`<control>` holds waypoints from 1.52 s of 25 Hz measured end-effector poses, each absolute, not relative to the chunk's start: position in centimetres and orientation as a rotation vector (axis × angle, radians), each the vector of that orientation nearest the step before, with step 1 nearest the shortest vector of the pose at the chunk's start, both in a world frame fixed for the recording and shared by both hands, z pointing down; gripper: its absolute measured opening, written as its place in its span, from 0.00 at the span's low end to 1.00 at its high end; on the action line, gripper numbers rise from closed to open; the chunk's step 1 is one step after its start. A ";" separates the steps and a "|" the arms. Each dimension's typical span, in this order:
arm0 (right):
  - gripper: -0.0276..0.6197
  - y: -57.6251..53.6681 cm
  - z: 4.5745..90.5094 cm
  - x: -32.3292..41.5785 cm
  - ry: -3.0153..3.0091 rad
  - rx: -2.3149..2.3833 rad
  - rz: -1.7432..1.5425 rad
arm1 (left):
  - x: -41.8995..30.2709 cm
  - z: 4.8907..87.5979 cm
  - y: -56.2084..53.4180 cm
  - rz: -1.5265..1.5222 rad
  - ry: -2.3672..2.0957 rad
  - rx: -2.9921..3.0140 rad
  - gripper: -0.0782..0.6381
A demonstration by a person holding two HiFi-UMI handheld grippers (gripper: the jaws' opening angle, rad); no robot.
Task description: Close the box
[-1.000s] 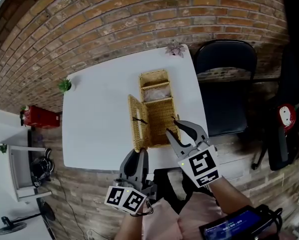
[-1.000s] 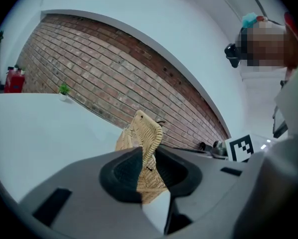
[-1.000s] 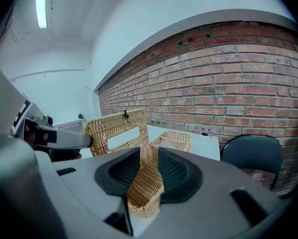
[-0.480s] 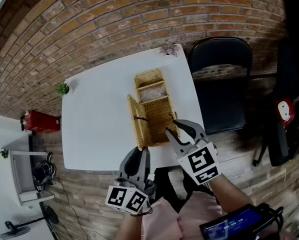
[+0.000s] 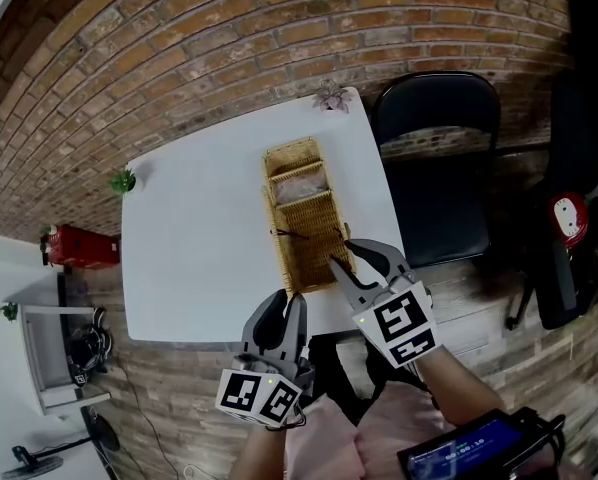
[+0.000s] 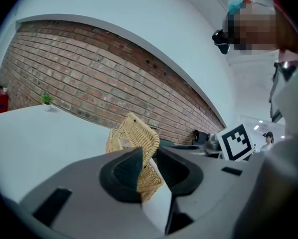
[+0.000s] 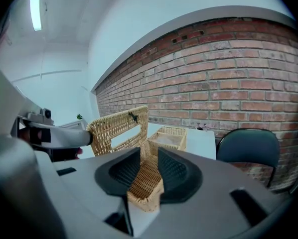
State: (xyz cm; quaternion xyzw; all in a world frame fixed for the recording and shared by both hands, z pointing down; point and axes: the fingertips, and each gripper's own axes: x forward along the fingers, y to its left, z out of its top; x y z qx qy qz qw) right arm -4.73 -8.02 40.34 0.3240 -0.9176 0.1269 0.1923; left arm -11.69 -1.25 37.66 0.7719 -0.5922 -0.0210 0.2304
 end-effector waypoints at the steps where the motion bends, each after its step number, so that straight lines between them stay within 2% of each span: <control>1: 0.22 -8.0 40.4 -4.7 -2.576 0.908 0.358 | -11.5 37.7 -1.3 -0.044 -1.627 2.132 0.24; 17: 0.20 -7.7 41.4 -4.7 -2.584 0.849 0.376 | -9.4 38.4 -1.8 0.068 -1.603 2.207 0.27; 28: 0.16 -7.9 41.5 -3.7 -2.596 0.852 0.404 | -8.5 39.0 -2.0 0.090 -1.581 2.231 0.28; 38: 0.16 -9.1 39.1 -2.1 -2.730 0.943 0.747 | -7.7 39.5 -2.2 0.098 -1.558 2.247 0.28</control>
